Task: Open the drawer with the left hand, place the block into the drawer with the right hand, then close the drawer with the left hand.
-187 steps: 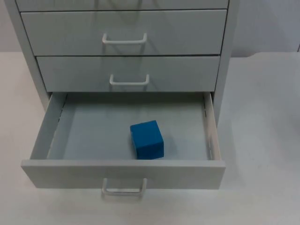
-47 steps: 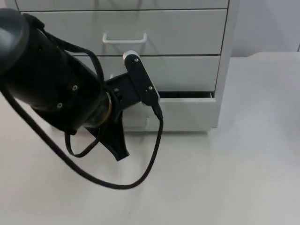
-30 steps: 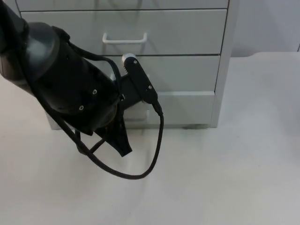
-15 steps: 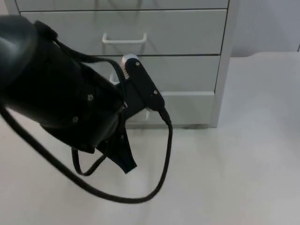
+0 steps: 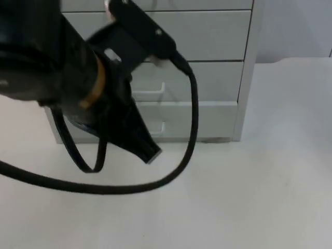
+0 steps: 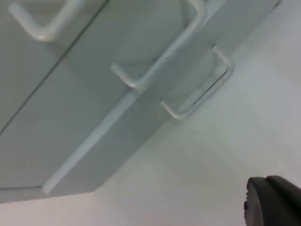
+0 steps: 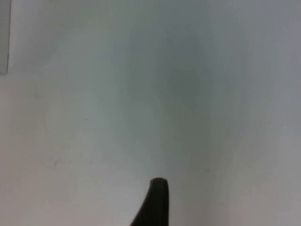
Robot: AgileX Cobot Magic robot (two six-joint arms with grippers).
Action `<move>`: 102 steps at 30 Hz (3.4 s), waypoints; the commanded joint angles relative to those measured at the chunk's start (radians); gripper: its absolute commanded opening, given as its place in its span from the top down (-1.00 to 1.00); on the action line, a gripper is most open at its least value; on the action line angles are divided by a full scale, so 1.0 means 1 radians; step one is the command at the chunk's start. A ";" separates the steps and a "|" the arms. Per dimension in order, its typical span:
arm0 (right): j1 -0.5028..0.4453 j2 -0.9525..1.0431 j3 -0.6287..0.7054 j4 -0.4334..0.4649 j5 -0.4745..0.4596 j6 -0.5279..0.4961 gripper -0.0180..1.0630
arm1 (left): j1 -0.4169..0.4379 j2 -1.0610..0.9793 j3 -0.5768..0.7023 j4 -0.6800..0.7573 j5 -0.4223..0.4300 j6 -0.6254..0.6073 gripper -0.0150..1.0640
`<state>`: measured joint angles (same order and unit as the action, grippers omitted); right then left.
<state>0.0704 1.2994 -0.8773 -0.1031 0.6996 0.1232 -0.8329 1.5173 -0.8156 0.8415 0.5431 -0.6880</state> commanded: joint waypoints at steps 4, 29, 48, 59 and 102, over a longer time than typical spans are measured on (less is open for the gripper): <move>-0.007 -0.011 0.004 -0.003 0.000 -0.008 -0.42 | -0.002 -0.095 0.004 -0.078 0.068 0.063 0.98; -0.007 -0.011 0.004 0.005 0.000 -0.022 -0.42 | 0.848 -0.322 0.004 -1.009 0.064 0.796 0.98; 0.113 -0.216 0.004 0.088 0.008 -0.161 -0.42 | 0.879 -0.548 0.004 -1.017 0.138 0.796 0.98; 0.187 -0.506 0.047 0.103 0.020 -0.158 -0.42 | 0.879 -0.851 0.053 -1.018 0.120 0.796 0.98; 0.185 -1.299 0.341 0.132 0.378 -0.172 -0.42 | 0.881 -1.517 0.321 -0.942 0.534 0.779 0.98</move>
<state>0.2550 0.0041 -0.5460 0.0268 1.0710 -0.0391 0.0427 0.0038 -0.4985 -0.0923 1.0749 0.1046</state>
